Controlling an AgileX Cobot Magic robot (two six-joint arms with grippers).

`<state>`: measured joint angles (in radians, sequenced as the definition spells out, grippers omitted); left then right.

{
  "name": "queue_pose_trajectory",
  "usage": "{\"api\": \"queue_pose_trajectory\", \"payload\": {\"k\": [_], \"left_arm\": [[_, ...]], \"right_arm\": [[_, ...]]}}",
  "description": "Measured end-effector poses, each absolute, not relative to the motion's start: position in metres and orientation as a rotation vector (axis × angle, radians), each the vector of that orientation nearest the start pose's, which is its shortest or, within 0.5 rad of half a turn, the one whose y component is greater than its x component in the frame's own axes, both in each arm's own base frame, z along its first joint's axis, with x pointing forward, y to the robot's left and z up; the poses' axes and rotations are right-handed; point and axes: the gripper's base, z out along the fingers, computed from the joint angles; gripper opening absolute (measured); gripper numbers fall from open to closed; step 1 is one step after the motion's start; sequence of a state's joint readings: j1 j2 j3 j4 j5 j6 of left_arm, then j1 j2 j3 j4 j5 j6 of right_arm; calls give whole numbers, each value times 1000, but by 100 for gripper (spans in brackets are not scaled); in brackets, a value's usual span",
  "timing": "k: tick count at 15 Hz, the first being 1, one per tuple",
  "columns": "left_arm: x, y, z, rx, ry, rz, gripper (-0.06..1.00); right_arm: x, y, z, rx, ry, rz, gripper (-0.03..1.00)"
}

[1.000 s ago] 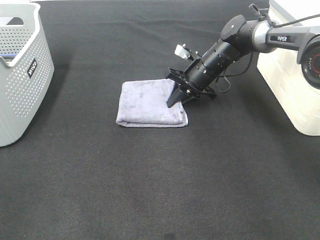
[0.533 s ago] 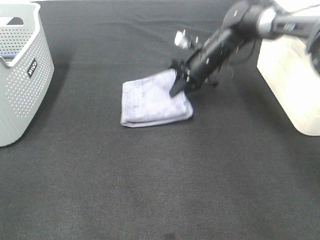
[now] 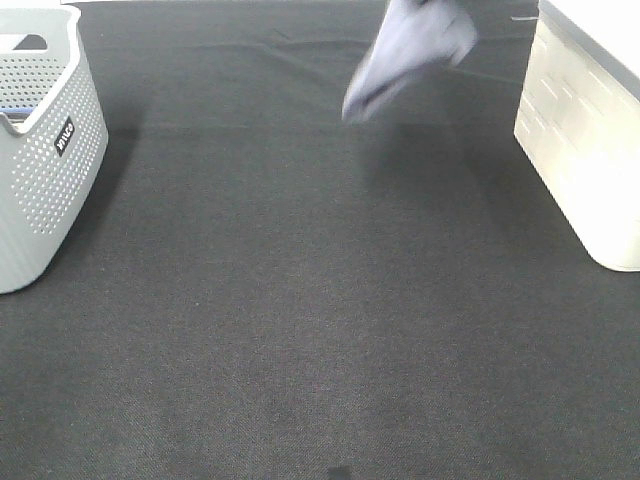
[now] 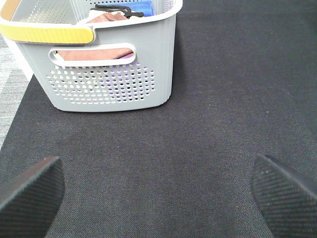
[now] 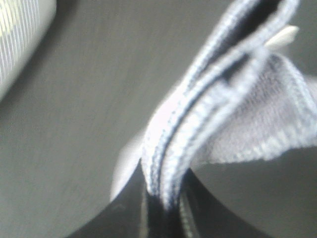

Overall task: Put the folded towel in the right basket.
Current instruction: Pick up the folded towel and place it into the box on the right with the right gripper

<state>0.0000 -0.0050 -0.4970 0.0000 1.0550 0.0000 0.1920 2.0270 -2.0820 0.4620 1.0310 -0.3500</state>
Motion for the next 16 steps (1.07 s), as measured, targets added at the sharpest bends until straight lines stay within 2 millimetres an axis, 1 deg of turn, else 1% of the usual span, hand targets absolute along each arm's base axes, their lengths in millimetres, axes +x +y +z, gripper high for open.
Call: {"api": "queue_pose_trajectory", "payload": {"k": [1,2,3,5,6,8,9,10,12,14,16], "left_arm": [[-5,0,277,0,2037,0,97],[-5,0,277,0,2037,0,97],[-5,0,277,0,2037,0,97],[-5,0,277,0,2037,0,97],[-5,0,277,0,2037,0,97],[-5,0,277,0,2037,0,97],[-5,0,277,0,2037,0,97],[-5,0,277,0,2037,0,97],[-5,0,277,0,2037,0,97],[-5,0,277,0,2037,0,97],[-5,0,277,0,2037,0,97]], "right_arm": [[440,100,372,-474,2302,482,7],[435,74,389,-418,2281,438,7],[427,39,405,-342,2272,381,7],[416,-13,417,-214,2274,312,7],[416,-13,417,-214,2274,312,7],[412,-53,417,-92,2296,231,7],[410,-69,414,-37,2320,178,7],[408,-83,405,4,2364,97,7],[410,-90,387,20,2432,44,7],[418,-92,362,55,2499,65,7],[429,-95,333,110,2569,100,7]]}}
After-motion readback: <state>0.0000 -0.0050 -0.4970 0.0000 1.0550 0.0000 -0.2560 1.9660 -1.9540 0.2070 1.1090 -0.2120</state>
